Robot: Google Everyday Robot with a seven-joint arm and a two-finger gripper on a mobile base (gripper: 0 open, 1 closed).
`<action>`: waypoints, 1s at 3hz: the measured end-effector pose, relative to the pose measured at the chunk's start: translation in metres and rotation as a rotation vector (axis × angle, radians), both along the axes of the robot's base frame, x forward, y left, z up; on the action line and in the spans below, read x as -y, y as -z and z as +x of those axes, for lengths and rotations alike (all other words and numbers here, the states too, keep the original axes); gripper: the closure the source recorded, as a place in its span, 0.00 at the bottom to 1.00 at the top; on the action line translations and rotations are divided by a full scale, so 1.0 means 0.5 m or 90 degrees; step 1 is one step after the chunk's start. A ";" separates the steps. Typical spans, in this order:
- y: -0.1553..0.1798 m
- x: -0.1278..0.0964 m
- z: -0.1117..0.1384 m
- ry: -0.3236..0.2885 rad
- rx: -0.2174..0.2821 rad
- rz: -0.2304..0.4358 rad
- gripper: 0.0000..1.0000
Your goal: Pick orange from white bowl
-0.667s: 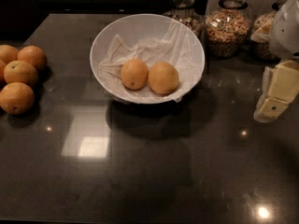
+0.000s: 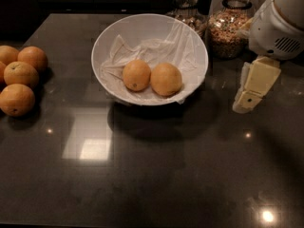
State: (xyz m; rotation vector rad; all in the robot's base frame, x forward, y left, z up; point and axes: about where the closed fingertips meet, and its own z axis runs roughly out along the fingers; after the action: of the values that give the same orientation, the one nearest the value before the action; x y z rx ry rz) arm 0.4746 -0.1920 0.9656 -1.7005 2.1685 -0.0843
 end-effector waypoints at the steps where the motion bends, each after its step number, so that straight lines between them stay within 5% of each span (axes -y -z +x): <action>1: 0.016 -0.041 0.059 -0.017 0.011 0.036 0.00; 2: 0.017 -0.041 0.059 -0.017 0.011 0.036 0.00; 3: 0.029 -0.059 0.071 -0.010 0.021 0.080 0.00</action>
Offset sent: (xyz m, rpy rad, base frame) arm 0.0252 0.0183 -0.0063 0.0488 -0.0161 0.0235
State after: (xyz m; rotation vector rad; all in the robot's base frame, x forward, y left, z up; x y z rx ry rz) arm 0.5102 -0.1625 0.9511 -1.6348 2.0897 0.0265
